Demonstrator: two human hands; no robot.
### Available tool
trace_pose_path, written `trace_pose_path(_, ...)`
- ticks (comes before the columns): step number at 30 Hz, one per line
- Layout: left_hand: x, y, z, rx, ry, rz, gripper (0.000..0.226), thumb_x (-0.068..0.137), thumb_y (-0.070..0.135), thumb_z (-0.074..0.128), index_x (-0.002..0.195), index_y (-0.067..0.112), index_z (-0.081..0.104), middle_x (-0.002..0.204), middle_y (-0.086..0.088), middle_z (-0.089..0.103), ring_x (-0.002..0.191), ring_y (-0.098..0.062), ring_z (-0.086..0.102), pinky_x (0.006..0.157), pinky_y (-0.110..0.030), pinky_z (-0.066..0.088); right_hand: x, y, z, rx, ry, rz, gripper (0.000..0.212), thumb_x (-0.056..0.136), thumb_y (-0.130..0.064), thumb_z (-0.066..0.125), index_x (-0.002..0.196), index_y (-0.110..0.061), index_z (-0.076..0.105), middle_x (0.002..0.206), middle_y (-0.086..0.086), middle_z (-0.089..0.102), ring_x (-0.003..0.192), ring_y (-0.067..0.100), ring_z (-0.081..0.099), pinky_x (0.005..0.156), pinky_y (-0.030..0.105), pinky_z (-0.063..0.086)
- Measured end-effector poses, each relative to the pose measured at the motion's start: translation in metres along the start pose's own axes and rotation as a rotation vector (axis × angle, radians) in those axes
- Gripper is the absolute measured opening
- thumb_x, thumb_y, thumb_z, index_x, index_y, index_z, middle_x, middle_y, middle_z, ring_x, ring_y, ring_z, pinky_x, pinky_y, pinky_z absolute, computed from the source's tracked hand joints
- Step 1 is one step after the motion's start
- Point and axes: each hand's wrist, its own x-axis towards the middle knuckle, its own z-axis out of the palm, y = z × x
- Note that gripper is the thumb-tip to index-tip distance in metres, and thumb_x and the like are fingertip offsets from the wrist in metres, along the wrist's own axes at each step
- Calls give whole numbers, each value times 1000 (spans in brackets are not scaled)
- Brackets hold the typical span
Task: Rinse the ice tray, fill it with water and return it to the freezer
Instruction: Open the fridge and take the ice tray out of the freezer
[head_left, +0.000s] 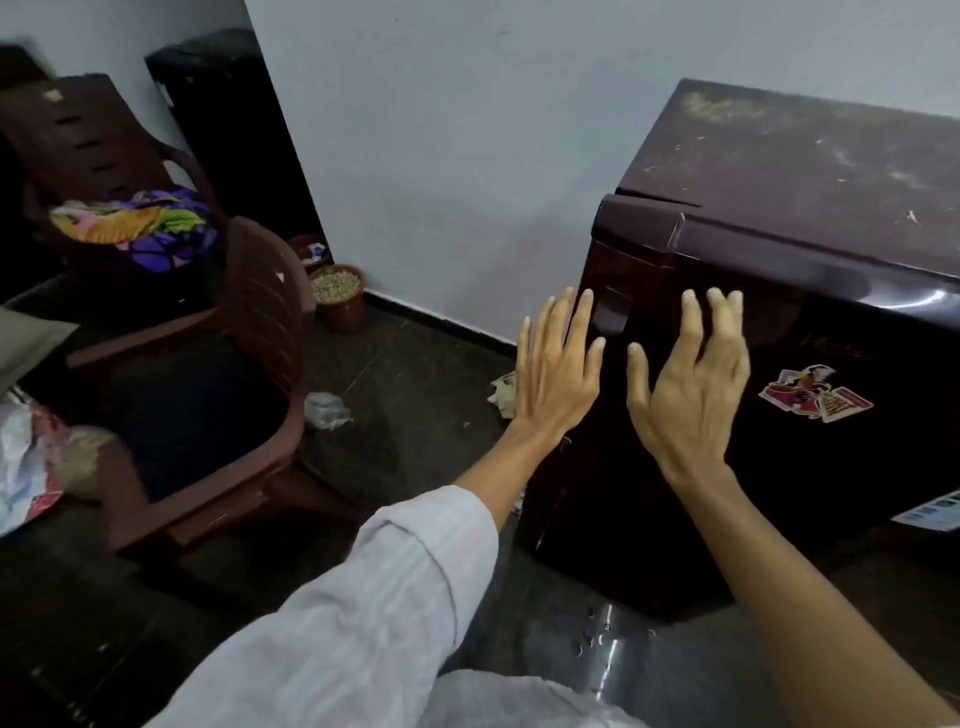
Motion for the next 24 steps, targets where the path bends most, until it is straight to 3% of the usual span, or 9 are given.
trace_pose_path(5,-19,-12,10,-297,-125,-83,50,105,27,42,152,10,37,148,-13,49,135,-26,49,108,-42,45,-15,-17,21,72,-75,72,64,98,-36,55,149,-4,35,155,18,32,148,30,26,109,48,40)
trace_pose_path(8,-22,-14,10,-518,-250,-177,50,107,26,42,154,12,32,148,-14,49,136,-25,48,109,-34,42,-13,-24,33,227,-135,132,65,98,-36,57,150,-4,33,154,15,31,142,27,35,107,40,41)
trace_pose_path(13,-16,-16,8,-777,-340,-435,39,107,19,40,145,11,48,142,-9,56,132,-18,52,111,-37,44,-10,-39,50,450,-165,269,62,99,-27,58,148,0,31,148,17,34,136,24,39,111,31,38)
trace_pose_path(18,-13,-26,6,-879,-408,-546,41,103,1,39,142,10,52,141,-7,58,134,-17,51,113,-31,42,-20,-47,59,584,-206,421,43,101,-26,56,136,-2,48,128,10,56,117,15,56,100,30,49)
trace_pose_path(22,-11,-30,4,-904,-462,-572,48,100,-7,37,142,9,51,143,-8,57,136,-16,49,117,-33,38,-22,-46,63,606,-172,449,33,100,-24,59,125,-3,57,115,4,64,105,11,61,87,7,45)
trace_pose_path(24,-12,-29,2,-904,-473,-575,49,100,-9,35,143,9,50,145,-8,55,138,-16,48,116,-27,36,-21,-44,62,607,-173,456,30,99,-23,61,122,-4,58,111,4,65,100,10,61,84,8,47)
